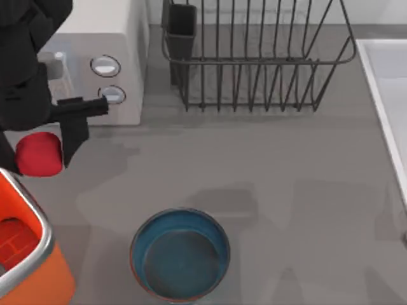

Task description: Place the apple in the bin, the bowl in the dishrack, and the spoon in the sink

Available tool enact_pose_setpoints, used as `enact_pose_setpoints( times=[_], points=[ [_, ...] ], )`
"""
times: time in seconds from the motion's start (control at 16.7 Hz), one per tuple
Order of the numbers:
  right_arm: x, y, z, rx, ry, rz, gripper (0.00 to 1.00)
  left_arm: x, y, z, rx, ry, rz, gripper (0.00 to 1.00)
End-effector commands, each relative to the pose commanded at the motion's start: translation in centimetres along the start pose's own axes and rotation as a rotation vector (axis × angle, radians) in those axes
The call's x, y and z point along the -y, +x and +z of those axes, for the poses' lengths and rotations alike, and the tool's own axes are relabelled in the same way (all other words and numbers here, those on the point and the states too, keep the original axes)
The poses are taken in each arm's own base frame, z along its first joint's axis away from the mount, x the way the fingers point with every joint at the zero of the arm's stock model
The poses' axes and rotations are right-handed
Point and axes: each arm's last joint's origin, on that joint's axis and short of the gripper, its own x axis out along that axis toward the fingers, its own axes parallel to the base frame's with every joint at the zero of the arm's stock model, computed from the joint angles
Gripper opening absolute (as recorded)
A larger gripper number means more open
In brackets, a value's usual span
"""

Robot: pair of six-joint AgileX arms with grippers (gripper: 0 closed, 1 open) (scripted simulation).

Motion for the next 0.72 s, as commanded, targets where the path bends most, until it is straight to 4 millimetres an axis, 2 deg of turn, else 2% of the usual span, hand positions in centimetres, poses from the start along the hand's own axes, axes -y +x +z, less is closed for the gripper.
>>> enact_pose_setpoints(
  times=[0.24, 0.42, 0.6, 0.72],
  points=[
    [0.0, 0.0, 0.0, 0.000, 0.000, 0.000, 1.00, -4.9, 0.0, -2.5, -0.005, -0.564, 0.015, 0.00],
    [0.0, 0.0, 0.0, 0.000, 0.000, 0.000, 1.00, -7.7, 0.0, -4.7, 0.017, -0.912, -0.003, 0.00],
    [0.0, 0.0, 0.0, 0.000, 0.000, 0.000, 1.00, -9.6, 0.2, -6.7, 0.044, -1.158, -0.039, 0.00],
    [0.0, 0.0, 0.0, 0.000, 0.000, 0.000, 1.00, -10.4, 0.2, -7.5, 0.057, -1.255, -0.060, 0.00]
  ],
)
